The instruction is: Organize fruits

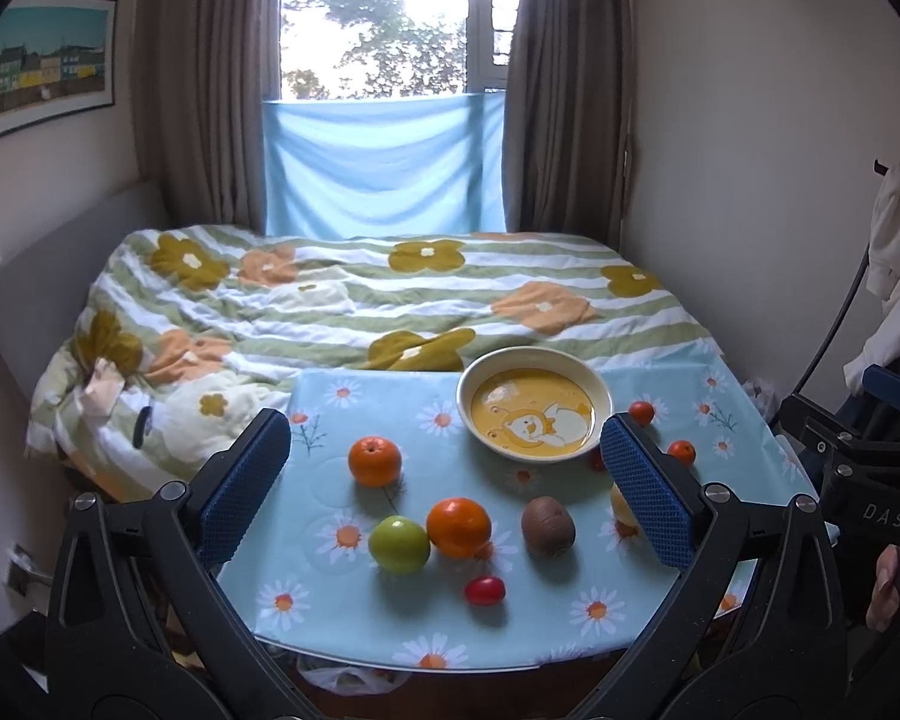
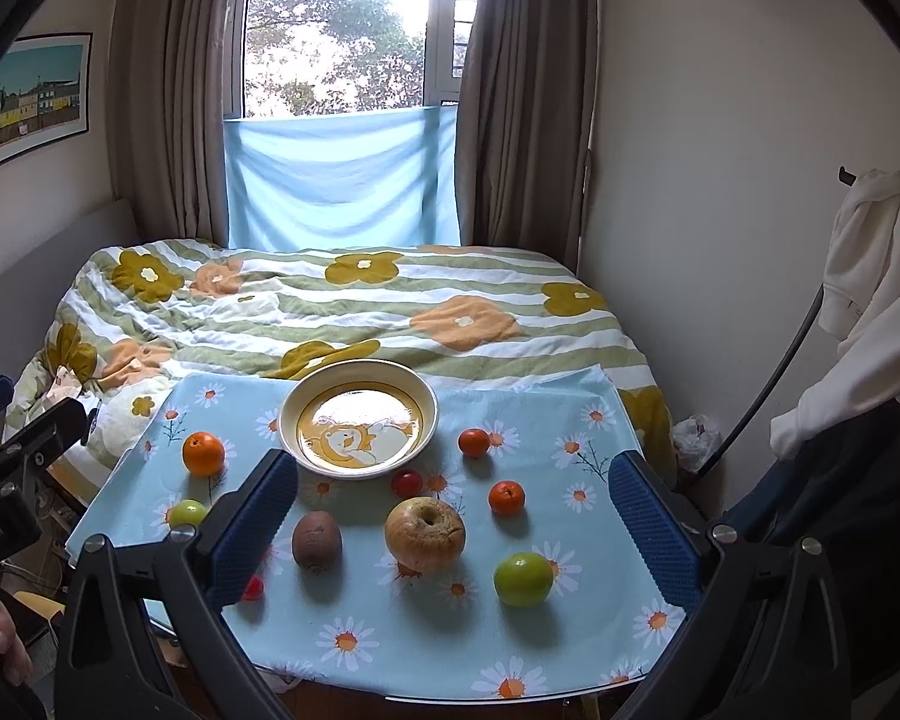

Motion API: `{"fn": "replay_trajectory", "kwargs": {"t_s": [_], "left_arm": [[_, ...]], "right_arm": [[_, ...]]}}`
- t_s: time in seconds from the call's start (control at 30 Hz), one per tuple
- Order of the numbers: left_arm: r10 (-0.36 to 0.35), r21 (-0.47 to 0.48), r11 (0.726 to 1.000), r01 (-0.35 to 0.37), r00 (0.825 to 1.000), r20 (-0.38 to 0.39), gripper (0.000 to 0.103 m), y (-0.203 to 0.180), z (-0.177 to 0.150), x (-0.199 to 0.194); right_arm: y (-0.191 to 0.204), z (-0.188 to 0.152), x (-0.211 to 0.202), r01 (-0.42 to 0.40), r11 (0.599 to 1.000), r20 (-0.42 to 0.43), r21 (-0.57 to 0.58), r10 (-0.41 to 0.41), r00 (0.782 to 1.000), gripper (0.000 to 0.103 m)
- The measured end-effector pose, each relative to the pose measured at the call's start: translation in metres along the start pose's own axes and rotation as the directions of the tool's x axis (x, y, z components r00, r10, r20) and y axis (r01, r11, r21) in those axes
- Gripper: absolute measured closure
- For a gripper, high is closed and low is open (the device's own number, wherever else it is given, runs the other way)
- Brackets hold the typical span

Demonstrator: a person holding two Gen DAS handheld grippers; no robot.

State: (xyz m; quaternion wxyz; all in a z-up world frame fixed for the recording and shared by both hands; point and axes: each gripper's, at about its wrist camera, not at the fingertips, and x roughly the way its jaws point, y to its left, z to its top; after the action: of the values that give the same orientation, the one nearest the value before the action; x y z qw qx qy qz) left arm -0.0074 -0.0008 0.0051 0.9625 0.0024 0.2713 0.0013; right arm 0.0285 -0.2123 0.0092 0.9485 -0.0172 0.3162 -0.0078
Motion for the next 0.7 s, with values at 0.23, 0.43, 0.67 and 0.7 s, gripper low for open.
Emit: {"fn": "replay_trajectory", "kwargs": {"t_s": [0.23, 0.43, 0.67, 0.7], "left_arm": [[0.000, 0.001, 1.000, 0.000, 1.000, 0.003, 0.000, 0.0010, 0.0001, -0.0010], [0.002, 0.000, 1.000, -0.002, 1.000, 0.003, 0.000, 0.0007, -0.0003, -0.0013], [0.001, -0.002, 1.000, -0.001, 1.000, 0.003, 0.000, 0.0022, -0.0009, -0.0029], [0.002, -0.004, 1.000, -0.002, 1.000, 0.002, 0.000, 0.0018, -0.0012, -0.0030]], "right_arm": [[-0.0013, -0.0009, -0.0002, 0.001, 1.000, 0.003, 0.000, -0.001, 1.000, 0.000], [-0.0010, -0.0008, -0.0005, 0.000, 1.000, 0.004, 0.001, 0.000, 1.000, 0.000], [0.0006, -0.0002, -0.0015, -0.002, 1.000, 0.005, 0.000, 0.002, 1.000, 0.000], [-0.0016, -0.0011, -0.0007, -0.002, 1.000, 0.005, 0.001, 0.002, 1.000, 0.000]]}}
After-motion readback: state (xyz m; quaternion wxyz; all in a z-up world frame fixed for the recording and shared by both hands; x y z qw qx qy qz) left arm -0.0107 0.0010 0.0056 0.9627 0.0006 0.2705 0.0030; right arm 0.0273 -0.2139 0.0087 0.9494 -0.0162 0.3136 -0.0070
